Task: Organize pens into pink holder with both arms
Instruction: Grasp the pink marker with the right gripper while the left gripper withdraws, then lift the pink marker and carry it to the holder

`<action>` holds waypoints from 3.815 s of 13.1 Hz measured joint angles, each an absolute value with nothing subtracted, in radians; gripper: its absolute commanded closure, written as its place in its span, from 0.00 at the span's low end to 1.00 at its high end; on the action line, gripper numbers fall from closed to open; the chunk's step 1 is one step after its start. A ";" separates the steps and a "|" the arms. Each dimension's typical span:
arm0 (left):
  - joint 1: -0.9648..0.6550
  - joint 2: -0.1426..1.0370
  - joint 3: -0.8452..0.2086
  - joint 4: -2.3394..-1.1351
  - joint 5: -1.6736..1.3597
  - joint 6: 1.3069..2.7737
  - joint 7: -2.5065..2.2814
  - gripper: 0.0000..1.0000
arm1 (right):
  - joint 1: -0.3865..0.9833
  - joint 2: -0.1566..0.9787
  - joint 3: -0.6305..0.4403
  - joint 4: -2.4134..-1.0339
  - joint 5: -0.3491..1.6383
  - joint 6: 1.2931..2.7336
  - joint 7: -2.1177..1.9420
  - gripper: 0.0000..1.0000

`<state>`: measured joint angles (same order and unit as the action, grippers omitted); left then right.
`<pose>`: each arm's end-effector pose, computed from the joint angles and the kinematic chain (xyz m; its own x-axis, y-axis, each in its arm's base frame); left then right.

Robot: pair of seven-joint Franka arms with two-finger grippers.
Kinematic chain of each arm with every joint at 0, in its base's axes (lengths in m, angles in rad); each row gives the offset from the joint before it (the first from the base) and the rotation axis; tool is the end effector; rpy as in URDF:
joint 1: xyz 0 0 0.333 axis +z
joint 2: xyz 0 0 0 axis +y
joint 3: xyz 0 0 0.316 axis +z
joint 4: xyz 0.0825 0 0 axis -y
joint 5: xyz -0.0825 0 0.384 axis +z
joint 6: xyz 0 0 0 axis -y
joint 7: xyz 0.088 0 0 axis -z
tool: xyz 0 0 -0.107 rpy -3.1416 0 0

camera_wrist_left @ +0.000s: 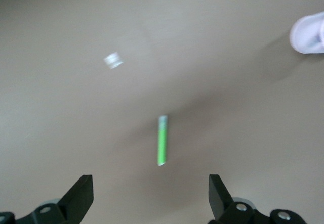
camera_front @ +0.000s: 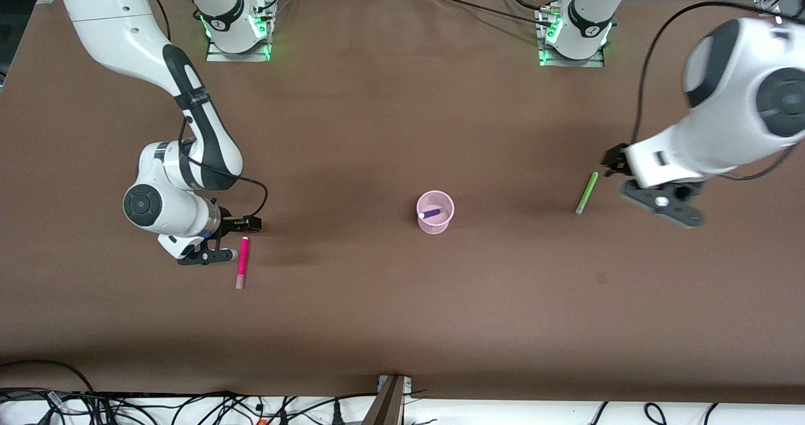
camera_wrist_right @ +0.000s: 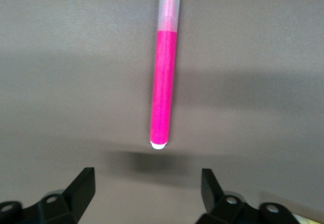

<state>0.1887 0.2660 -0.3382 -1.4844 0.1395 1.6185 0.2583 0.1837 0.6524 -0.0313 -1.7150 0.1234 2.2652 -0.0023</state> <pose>0.6242 -0.0560 0.5192 0.9077 -0.4005 -0.1256 -0.4058 -0.9138 -0.0188 0.6532 0.1053 0.2020 0.9915 0.0793 -0.1035 0.0726 -0.9951 -0.0674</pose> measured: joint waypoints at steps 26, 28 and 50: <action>-0.037 -0.032 0.047 -1.694 0.054 1.718 0.105 0.00 | 0.181 0.714 -0.041 -1.680 0.135 2.344 0.003 1.00; -0.037 -0.029 0.047 -1.691 0.054 1.718 0.105 0.00 | 0.185 0.715 -0.038 -1.658 0.169 2.291 0.013 1.00; -0.026 -0.021 0.054 -1.683 0.054 1.683 0.105 0.00 | 0.427 0.734 0.088 -1.276 1.148 2.018 1.053 1.00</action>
<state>-0.0263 -0.0210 0.0544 -1.6831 0.0542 1.6828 0.1051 0.4271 0.7340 0.0877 -1.2758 1.1482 2.0175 1.0529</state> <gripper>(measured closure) 0.000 0.824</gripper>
